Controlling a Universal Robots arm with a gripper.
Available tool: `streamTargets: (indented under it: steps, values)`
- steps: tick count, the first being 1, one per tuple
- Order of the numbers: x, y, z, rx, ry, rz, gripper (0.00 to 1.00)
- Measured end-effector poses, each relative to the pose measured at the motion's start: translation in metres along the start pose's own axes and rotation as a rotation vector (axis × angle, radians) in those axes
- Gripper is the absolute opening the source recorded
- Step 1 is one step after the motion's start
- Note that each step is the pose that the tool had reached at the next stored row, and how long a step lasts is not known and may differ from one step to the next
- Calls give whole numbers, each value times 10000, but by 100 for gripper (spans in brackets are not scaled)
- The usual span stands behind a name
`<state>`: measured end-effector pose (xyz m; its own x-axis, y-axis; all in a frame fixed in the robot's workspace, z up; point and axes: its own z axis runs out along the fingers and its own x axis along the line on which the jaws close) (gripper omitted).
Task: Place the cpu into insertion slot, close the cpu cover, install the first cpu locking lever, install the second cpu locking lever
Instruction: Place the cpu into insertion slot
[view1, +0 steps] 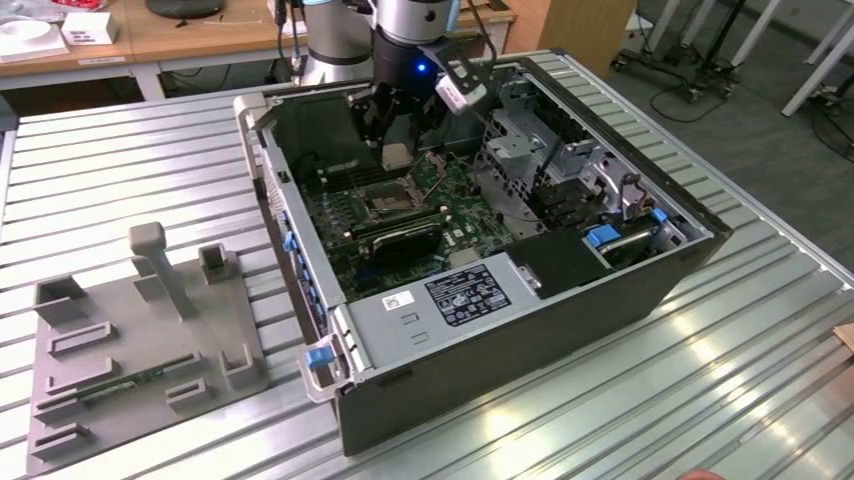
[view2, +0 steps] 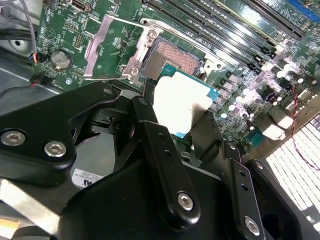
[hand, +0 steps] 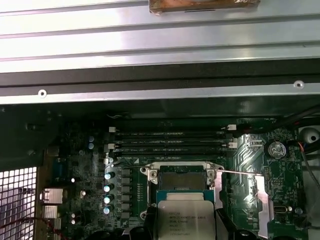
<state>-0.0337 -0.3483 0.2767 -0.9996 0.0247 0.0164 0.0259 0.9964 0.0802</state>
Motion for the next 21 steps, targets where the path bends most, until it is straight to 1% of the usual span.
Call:
streamTargets:
  steps: [7, 9, 12, 21]
  values:
    - [17, -11, 125, 7, 1, 0, 54]
    - [17, -12, 145, 19, 0, -1, 54]
    - [17, -13, 152, 30, 0, 0, 54]
    - [17, -13, 154, 28, 0, 0, 54]
